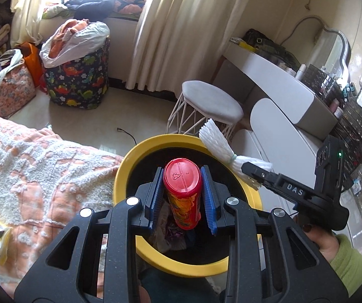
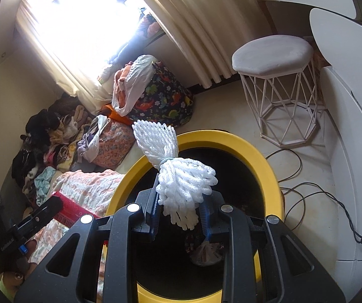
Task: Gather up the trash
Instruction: 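Carry the red can and white mesh foam in both tools over the bin, then open both tools to drop the red can and white mesh foam into the bin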
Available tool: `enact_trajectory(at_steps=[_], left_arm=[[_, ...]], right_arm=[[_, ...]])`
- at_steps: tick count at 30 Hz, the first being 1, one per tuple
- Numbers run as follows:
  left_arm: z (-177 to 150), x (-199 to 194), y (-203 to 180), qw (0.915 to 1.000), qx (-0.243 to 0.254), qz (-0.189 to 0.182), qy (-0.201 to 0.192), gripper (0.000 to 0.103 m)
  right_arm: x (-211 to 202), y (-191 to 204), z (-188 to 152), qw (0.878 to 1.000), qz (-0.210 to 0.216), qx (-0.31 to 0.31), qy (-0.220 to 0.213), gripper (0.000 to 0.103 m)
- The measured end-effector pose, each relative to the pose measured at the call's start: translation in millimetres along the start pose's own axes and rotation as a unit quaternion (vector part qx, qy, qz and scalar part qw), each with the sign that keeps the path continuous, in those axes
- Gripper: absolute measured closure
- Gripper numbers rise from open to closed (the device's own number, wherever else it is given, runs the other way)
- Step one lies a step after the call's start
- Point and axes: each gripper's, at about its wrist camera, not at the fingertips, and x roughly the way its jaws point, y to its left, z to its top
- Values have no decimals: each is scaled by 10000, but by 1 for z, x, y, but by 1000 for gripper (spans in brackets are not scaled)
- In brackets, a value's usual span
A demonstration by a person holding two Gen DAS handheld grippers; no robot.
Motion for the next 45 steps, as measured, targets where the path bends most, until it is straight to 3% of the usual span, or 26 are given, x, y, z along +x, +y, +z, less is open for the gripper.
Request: enact_trajectory(at_steps=[28, 31, 33, 39, 41, 45], left_arm=[[-20, 51, -24, 9978, 212, -81, 618, 80], [-21, 56, -24, 9975, 223, -46, 662, 80], [-20, 57, -23, 9975, 201, 3, 674, 79], [-18, 51, -18, 9980, 125, 174, 590, 43], [-17, 47, -16, 9984, 79, 225, 520, 25], [-16, 40, -12, 9986, 28, 308, 426, 11]], right_arm=[[10, -16, -3, 9991, -239, 310, 177, 74], [11, -16, -3, 9991, -234, 309, 192, 67], [11, -16, -4, 9990, -247, 320, 186, 56], [9, -16, -4, 9989, -274, 376, 85, 44], [8, -16, -4, 9989, -296, 348, 54, 44], [5, -11, -5, 9991, -358, 214, -15, 34]])
